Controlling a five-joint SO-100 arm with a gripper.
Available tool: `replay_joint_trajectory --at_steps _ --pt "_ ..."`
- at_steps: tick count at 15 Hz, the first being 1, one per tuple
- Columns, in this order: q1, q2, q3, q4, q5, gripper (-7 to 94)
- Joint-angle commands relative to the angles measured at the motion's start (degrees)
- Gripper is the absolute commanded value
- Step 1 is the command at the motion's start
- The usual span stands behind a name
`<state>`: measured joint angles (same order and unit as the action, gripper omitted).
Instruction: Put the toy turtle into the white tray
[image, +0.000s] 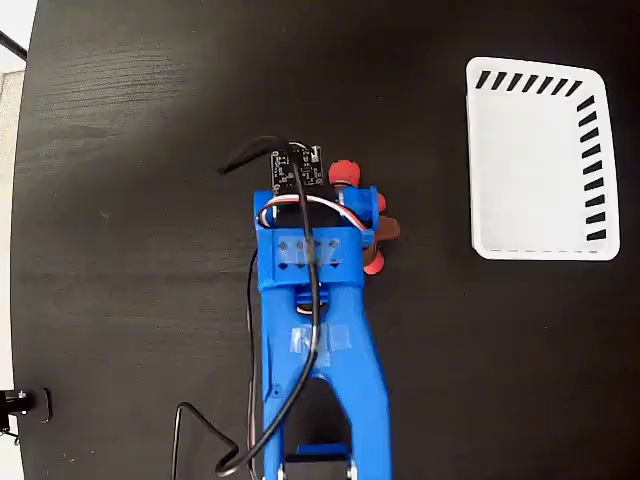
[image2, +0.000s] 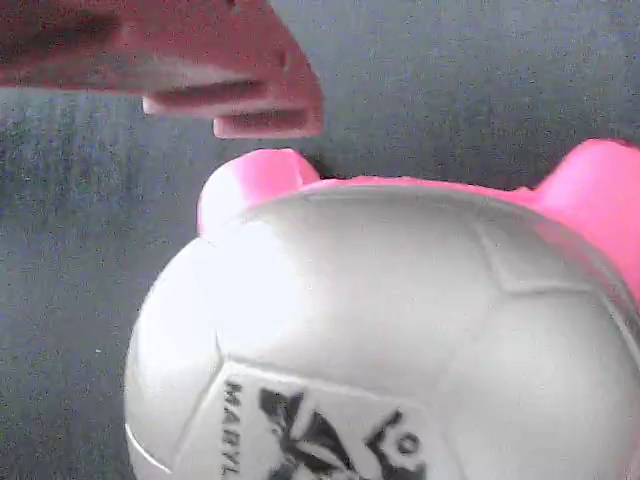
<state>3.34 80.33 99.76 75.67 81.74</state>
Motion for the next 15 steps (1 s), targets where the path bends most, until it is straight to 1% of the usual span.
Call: replay_joint_trajectory --at_steps 1,10,13,15 --pt "0.26 0.62 -0.09 -0.7 0.18 67" --pt "0.97 -2.46 1.67 -5.01 -0.97 68" --pt "1.58 -2.46 1.23 -5.1 -1.85 67" --pt "1.58 -2.29 1.23 -5.01 -1.93 65"
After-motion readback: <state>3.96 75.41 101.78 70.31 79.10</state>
